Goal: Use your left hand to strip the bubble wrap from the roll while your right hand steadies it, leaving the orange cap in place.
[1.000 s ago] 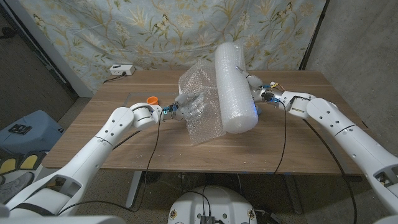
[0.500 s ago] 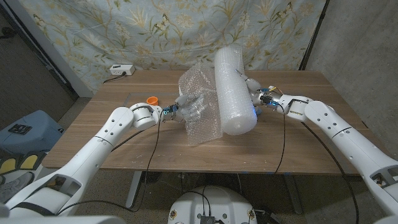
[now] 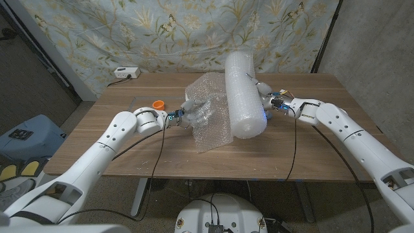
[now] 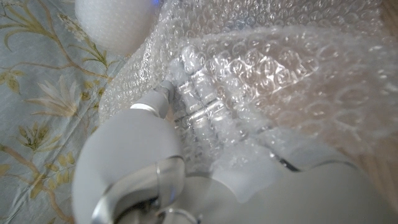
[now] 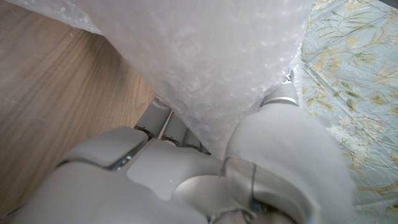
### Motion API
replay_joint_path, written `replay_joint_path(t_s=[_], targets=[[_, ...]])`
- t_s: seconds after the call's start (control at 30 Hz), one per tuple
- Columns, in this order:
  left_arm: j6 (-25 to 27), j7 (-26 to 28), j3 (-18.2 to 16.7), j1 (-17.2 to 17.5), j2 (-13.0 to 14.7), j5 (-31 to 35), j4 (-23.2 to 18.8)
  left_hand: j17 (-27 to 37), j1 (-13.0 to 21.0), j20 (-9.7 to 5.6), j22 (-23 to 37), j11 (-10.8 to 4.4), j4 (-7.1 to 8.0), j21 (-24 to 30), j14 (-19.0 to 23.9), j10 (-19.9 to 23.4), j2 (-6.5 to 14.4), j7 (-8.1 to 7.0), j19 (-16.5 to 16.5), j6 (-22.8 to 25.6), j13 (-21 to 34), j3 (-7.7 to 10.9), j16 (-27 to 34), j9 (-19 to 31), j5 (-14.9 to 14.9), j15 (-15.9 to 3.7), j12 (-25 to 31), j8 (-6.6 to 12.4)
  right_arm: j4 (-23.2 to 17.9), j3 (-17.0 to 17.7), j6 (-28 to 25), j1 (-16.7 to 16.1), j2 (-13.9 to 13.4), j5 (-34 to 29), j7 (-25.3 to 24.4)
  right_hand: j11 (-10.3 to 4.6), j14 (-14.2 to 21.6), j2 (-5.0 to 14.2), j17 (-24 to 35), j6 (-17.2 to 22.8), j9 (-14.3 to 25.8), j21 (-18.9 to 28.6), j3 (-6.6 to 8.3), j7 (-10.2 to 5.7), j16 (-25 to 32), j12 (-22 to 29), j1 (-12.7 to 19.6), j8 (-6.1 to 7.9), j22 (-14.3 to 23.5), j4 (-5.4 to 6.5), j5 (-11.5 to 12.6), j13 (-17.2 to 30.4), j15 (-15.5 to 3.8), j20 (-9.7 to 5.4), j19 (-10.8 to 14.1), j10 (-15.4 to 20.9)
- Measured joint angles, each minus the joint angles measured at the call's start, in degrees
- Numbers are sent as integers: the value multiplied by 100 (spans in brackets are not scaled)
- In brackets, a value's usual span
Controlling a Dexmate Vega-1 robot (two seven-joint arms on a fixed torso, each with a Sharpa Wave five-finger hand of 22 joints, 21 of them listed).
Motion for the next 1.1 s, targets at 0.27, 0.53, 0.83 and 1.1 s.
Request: replay_joint_path(t_s=[0.27, 0.53, 0.83, 1.1], targets=[[67, 78, -39, -6, 86, -150, -2, 0, 0, 0, 0, 0, 0, 0, 0, 0, 0, 0, 0, 0, 18, 0, 0, -1, 0, 0, -1, 0, 223, -24, -8, 103, 51, -115, 187, 0, 1, 0, -4, 0, -3, 0, 47, 1, -29, -24, 0, -1, 0, 0, -1, -23, 1, 0, 0, 0], [175, 118, -49, -105, 183, -266, 36, -1, 0, 0, 0, 0, 0, 0, -9, 0, 0, 0, 0, 0, 47, 0, -26, -2, 0, 9, -2, 0, 402, -50, -8, 171, 106, -196, 357, 0, -16, 0, -3, 4, 28, 0, 46, -3, -74, -45, 0, -6, 0, -1, -4, -24, -16, 41, -41, 0], [355, 119, -32, -267, 292, -342, 119, -1, 0, 0, 1, 0, 0, 44, -9, 0, 0, 0, 0, 0, 77, 0, -44, -5, 0, 9, -2, -39, 496, -59, -8, 173, 146, -246, 492, 7, -46, -1, -52, 26, 28, -25, 45, -24, -161, -89, 1, -40, -1, -1, -6, -68, -47, 73, -72, -33], [494, 133, 7, -385, 371, -401, 171, -1, -1, -21, 1, 0, 18, 72, -8, 0, 0, 0, -21, 0, 105, -18, -44, -4, 0, 10, -2, -39, 500, -52, -33, 108, 162, -249, 557, 40, -79, 74, -101, -61, 28, -50, 69, -43, -269, -156, -4, -85, -2, 24, -27, -123, -76, 112, -113, -101]])
